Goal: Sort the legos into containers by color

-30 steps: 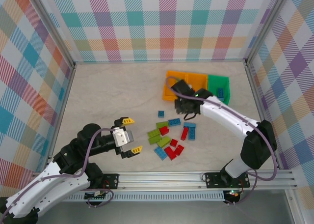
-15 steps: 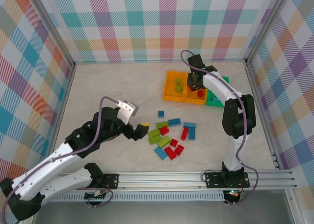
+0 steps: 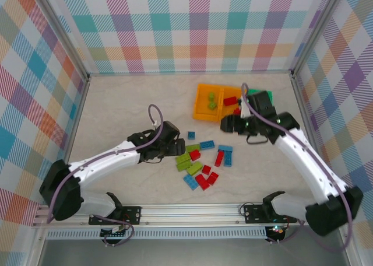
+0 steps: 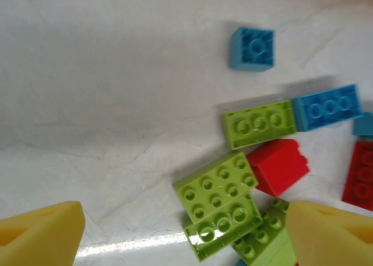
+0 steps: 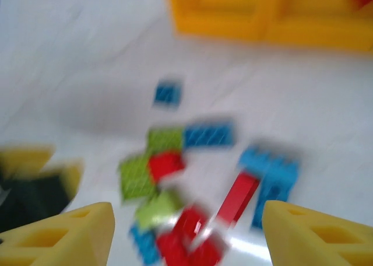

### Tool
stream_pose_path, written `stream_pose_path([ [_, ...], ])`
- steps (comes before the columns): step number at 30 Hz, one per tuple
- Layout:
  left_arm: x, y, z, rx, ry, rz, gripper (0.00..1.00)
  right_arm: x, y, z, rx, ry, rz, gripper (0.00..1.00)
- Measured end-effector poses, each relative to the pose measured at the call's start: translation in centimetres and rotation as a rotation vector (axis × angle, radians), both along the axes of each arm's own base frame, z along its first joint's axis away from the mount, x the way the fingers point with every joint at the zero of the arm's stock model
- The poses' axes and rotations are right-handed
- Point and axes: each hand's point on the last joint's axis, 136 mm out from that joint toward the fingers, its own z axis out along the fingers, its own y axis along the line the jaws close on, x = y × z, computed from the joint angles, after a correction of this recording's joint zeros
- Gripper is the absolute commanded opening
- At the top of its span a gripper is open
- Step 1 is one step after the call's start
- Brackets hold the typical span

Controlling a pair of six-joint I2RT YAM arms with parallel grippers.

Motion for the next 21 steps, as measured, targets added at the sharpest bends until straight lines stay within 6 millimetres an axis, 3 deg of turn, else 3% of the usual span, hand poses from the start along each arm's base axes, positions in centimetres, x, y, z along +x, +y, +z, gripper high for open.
stream_pose_path([
  [3, -0.4, -0.9, -1.2, -0.020, 0.044, 0.003, 0.80, -4.7, 1.2, -0.9, 0.014, 0.091, 0.117, 0.72],
  [5, -0.9, -1.9, -1.0, -0.035, 0.036, -0.027, 0.80, -5.9, 0.7, -1.5, -0.003, 0.124, 0.124, 0.72],
  [9, -3.6, -5.4, -0.5, -0.030, 0.017, -0.205, 0.72, -7.0, -0.1, -1.7, -0.009, 0.143, 0.101, 0.73],
  [12, -4.3, -7.4, -0.5, 0.002, 0.004, -0.318, 0.69, -7.6, -0.5, -1.2, 0.015, 0.126, 0.083, 0.73],
  [21, -5.1, -7.9, -4.9, 0.182, 0.070, -0.564, 0.61, -8.1, -0.7, -2.0, 0.038, 0.167, 0.030, 0.75],
])
